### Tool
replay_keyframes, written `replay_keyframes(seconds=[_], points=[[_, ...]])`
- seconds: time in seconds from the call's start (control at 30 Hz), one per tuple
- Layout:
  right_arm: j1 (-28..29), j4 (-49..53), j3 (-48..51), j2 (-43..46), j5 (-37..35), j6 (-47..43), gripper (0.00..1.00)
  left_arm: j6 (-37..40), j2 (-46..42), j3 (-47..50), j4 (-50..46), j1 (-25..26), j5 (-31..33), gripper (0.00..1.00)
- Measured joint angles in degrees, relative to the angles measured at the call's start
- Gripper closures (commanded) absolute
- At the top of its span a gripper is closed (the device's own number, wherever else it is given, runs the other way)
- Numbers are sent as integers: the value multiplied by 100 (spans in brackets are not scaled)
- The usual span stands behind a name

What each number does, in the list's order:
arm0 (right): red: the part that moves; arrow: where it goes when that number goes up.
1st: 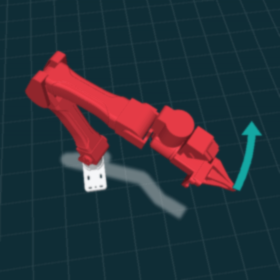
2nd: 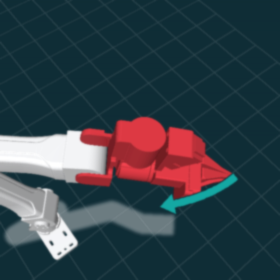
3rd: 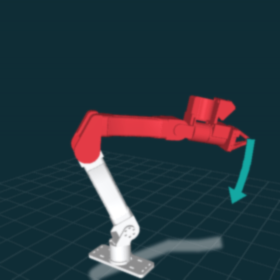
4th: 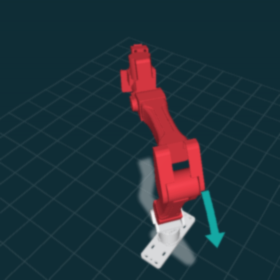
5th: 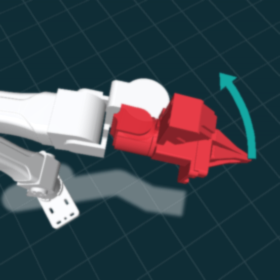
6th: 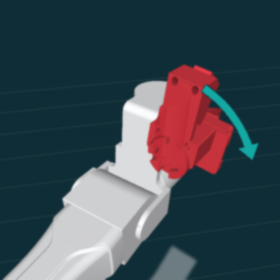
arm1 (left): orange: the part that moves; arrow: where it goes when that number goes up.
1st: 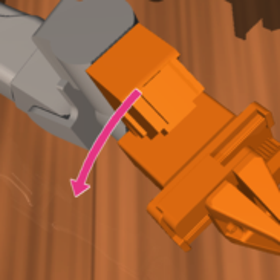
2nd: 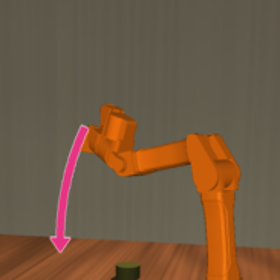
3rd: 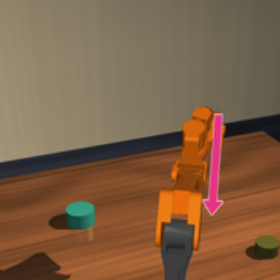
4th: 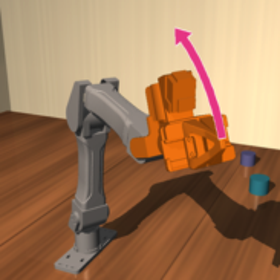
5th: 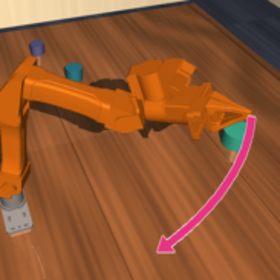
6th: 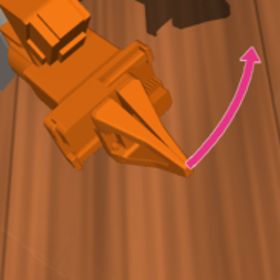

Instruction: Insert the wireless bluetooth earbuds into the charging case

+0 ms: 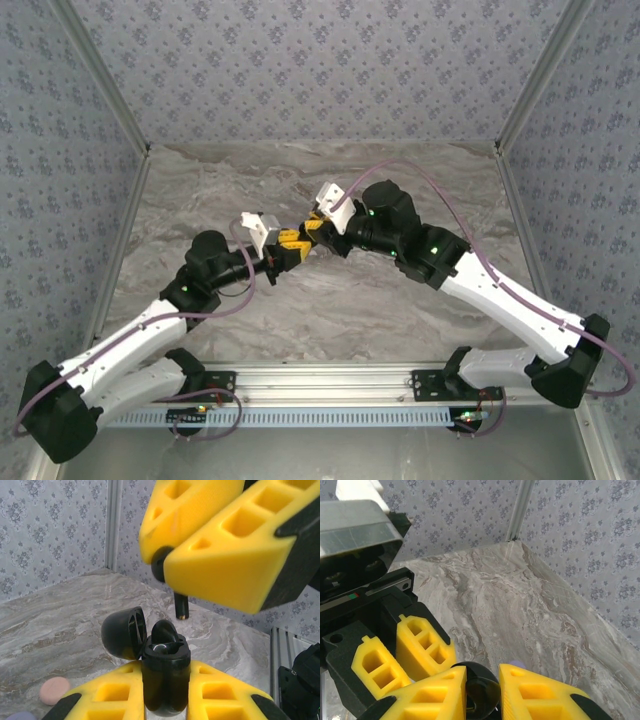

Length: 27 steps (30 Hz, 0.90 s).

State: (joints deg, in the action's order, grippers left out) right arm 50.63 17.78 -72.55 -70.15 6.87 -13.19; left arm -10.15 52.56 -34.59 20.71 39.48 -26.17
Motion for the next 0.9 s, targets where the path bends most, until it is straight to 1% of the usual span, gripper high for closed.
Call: replay_keyframes(seconds=[0.9], points=[[107, 129, 0, -186, -160, -149, 76, 0, 17, -31, -33, 0, 0, 100]])
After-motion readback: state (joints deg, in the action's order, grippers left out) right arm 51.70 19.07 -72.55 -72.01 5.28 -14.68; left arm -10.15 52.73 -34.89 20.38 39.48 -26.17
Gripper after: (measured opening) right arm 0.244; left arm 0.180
